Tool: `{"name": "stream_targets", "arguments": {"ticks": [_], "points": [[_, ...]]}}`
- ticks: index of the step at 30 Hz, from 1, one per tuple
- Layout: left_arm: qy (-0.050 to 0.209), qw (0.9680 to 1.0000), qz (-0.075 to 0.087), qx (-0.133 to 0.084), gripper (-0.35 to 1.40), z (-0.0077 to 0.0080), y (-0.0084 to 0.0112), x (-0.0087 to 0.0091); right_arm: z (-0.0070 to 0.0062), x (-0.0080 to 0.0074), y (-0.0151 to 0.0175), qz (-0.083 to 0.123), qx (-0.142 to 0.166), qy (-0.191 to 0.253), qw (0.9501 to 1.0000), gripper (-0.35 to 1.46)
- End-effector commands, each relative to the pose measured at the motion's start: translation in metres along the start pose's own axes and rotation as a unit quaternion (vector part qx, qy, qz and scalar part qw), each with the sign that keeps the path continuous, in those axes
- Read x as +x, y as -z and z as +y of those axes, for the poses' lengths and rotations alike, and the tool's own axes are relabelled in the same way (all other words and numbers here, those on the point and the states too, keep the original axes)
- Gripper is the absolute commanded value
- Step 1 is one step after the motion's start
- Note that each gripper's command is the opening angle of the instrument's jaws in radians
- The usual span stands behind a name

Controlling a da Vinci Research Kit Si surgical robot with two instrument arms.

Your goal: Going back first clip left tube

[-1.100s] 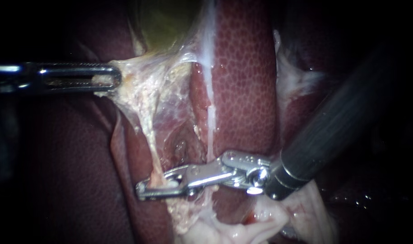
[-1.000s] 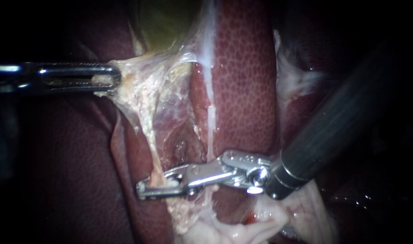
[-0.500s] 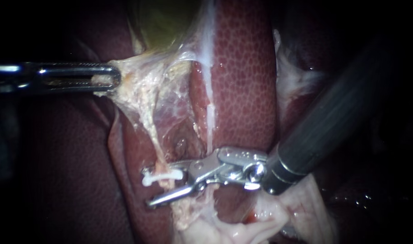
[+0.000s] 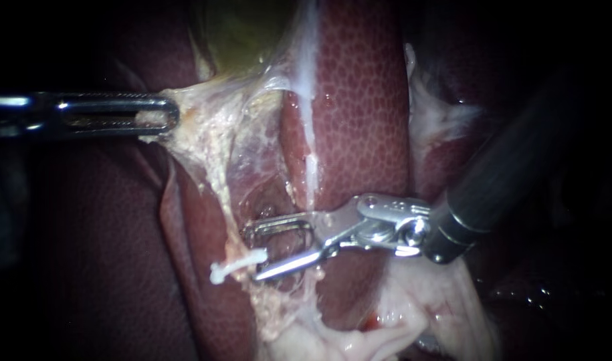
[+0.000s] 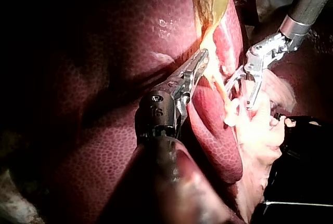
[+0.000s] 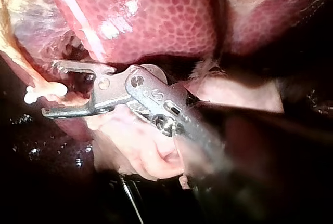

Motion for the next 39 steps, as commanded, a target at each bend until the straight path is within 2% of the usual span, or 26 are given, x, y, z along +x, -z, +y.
{"name": "stream_targets", "arguments": {"ticks": [1,8,11,17,22,28,39], "points": [[0.000,1.0000,0.000,0.000,-0.35,0.0000,0.0000,0.0000,-0.0002,0.0006,0.0008,0.001,-0.004,0.003,1.0000,0.60],[0.000,1.0000,0.000,0.000,-0.35,0.0000,0.0000,0.0000,-0.0023,0.0050,0.0067,0.004,-0.022,0.037,0.9991,0.60],[0.000,1.0000,0.000,0.000,-0.35,0.0000,-0.0002,0.0000,-0.0037,0.0070,0.0095,0.004,-0.031,0.047,0.9984,0.60],[0.000,1.0000,-0.001,-0.002,-0.35,-0.0001,-0.0006,0.0002,-0.0061,0.0092,0.0129,-0.006,-0.042,0.063,0.9971,0.60],[-0.002,1.0000,-0.002,-0.004,-0.35,-0.0001,-0.0015,0.0007,-0.0071,0.0096,0.0139,-0.010,-0.039,0.068,0.9969,0.60],[-0.006,1.0000,-0.005,-0.001,-0.35,0.0000,-0.0037,0.0022,-0.0073,0.0095,0.0143,-0.011,-0.038,0.067,0.9969,0.60],[-0.011,0.9998,0.017,0.007,-0.35,0.0009,-0.0095,0.0045,-0.0074,0.0095,0.0143,-0.011,-0.038,0.068,0.9969,0.60]]}}
